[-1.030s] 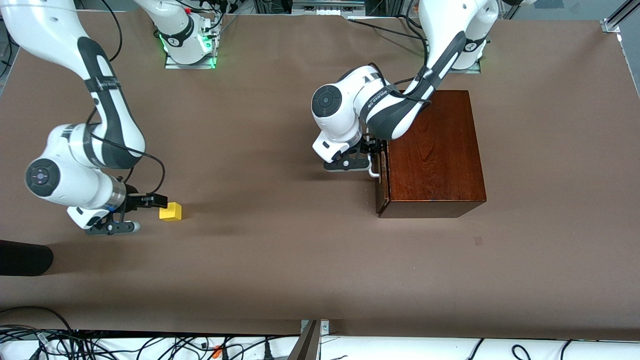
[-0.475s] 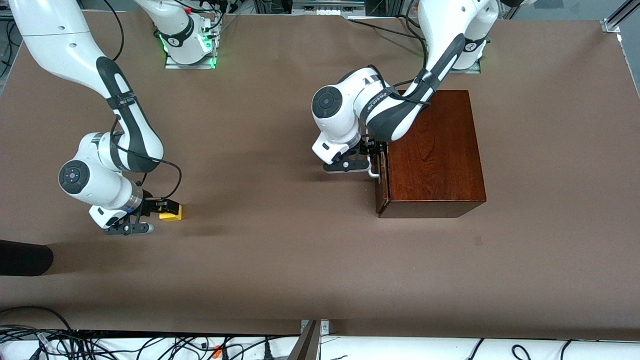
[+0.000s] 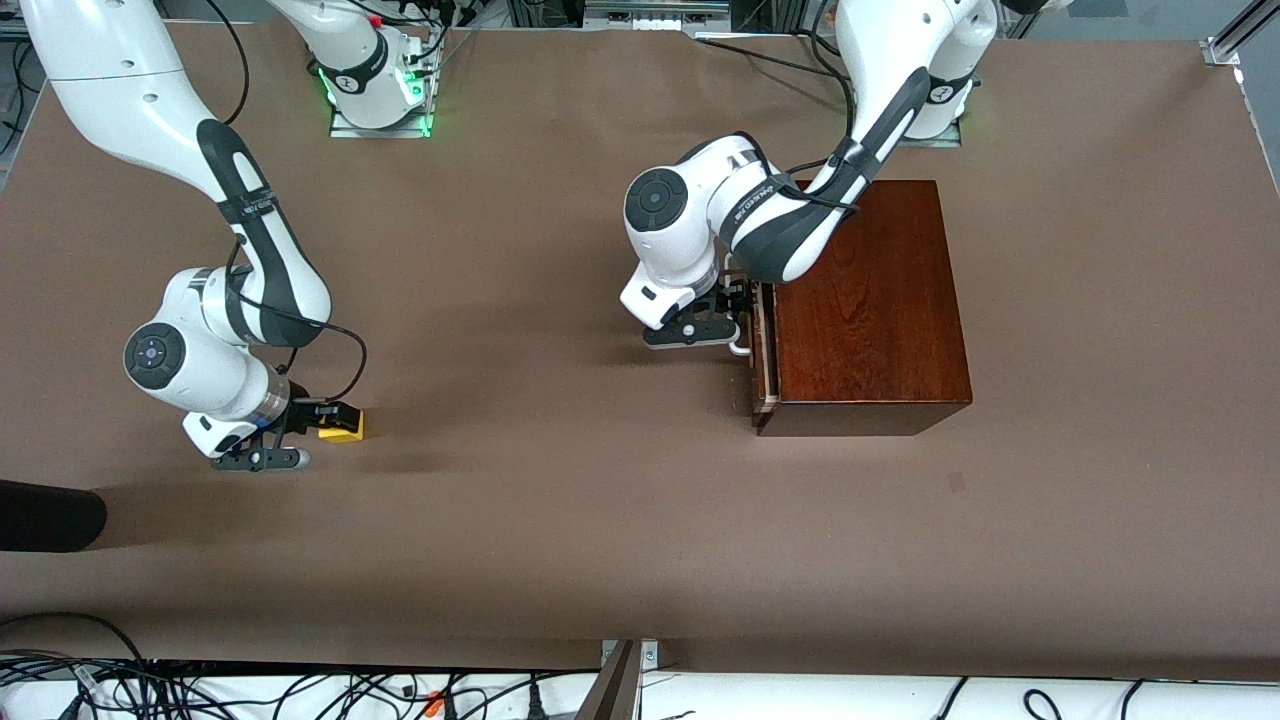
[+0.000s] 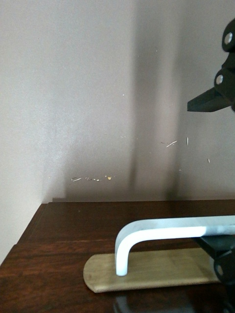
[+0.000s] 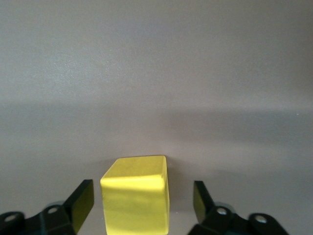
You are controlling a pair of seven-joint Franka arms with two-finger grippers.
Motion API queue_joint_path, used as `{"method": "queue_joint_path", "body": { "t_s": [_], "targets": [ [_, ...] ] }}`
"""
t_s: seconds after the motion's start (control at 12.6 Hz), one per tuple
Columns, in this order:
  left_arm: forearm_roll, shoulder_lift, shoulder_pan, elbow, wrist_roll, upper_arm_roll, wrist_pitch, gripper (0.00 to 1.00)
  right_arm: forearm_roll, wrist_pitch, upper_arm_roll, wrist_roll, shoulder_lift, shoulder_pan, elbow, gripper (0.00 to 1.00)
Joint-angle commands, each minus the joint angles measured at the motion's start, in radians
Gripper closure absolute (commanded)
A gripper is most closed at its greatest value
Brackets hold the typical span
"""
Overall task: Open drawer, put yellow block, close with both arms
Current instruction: 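Pull the drawer open with the left gripper while the right gripper grasps the cube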
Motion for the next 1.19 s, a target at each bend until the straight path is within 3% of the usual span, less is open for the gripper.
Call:
{"method": "queue_joint_path", "body": {
  "t_s": [0.0,0.71,1.11],
  "targets": [
    [-0.020,0.041,-0.028,0.053,-0.032,-0.011,0.114,0.00,-0.007,0.016,0.008,0.009,0.002,-0.007,-0.013,0.17],
    [-0.075,0.056,-0.045,0.090,-0.063,-0.013,0.136,0.00,-0.007,0.013,0.008,0.001,-0.003,-0.008,-0.042,0.17],
    [-0.086,0.079,-0.069,0.102,-0.103,-0.013,0.159,0.00,-0.008,0.011,0.008,-0.005,-0.006,-0.008,-0.040,0.25]
  ]
}}
